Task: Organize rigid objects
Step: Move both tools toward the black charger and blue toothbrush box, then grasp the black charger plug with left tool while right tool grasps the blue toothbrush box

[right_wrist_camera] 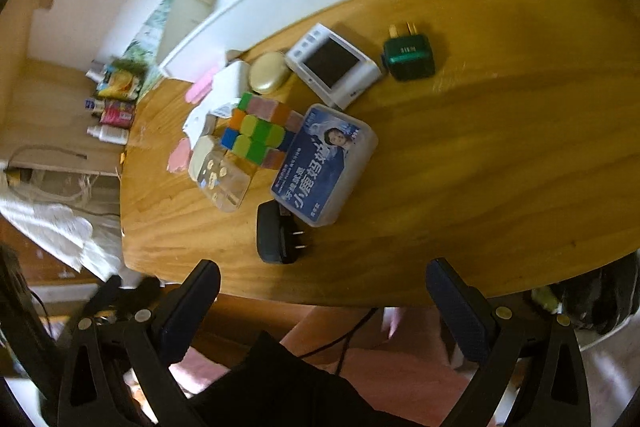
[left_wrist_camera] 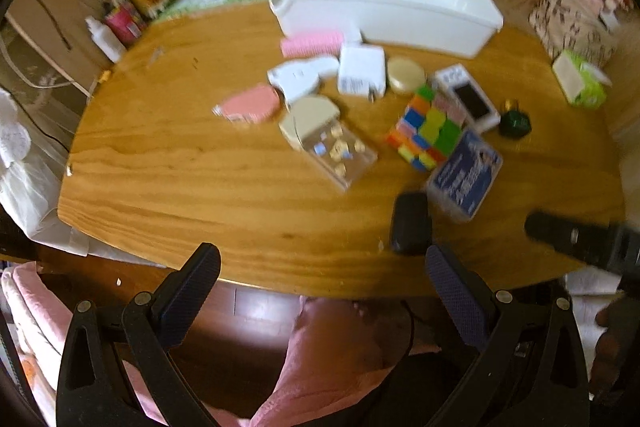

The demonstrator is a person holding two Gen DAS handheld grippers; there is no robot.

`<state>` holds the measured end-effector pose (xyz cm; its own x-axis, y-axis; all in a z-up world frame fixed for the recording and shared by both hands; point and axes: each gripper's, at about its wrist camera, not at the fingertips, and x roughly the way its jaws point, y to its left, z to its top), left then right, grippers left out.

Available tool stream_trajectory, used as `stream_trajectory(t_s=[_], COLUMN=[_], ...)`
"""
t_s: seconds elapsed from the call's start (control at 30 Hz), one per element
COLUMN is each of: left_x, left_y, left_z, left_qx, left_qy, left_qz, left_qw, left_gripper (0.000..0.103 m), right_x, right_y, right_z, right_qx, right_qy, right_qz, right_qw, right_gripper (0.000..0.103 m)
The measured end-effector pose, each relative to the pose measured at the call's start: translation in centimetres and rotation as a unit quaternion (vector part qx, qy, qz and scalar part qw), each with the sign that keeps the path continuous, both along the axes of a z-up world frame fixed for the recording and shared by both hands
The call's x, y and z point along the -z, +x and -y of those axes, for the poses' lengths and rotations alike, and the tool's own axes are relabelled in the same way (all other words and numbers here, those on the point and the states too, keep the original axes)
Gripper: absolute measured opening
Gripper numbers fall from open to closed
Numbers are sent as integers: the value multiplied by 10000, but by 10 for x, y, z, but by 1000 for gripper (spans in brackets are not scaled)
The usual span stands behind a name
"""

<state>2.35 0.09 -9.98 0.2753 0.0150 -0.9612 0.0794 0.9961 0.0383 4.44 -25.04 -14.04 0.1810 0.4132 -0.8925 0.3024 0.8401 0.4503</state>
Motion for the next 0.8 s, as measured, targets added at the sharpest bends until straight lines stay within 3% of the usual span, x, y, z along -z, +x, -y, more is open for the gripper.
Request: stream_trajectory(t_s=[0.27, 0.6, 0.8], left_x=[32, 68, 79], left_y=[20, 49, 58], left_z=[12, 21, 23], left_qx=[261, 281, 289], left_qy=[-291, -761, -974], left_qz=[-681, -1356, -1604], left_qw=[9969, 9874, 9818], left_gripper=[102, 102, 102], right_x=[25, 42, 55], right_y=[37, 74, 87], right_z=[-4, -26, -33], right_qx=[173, 21, 76], right_qy=[274, -108, -231], right_qz=[-621, -950, -1261], right_qw=[9975, 9954, 9917], right_gripper=[99, 99, 93])
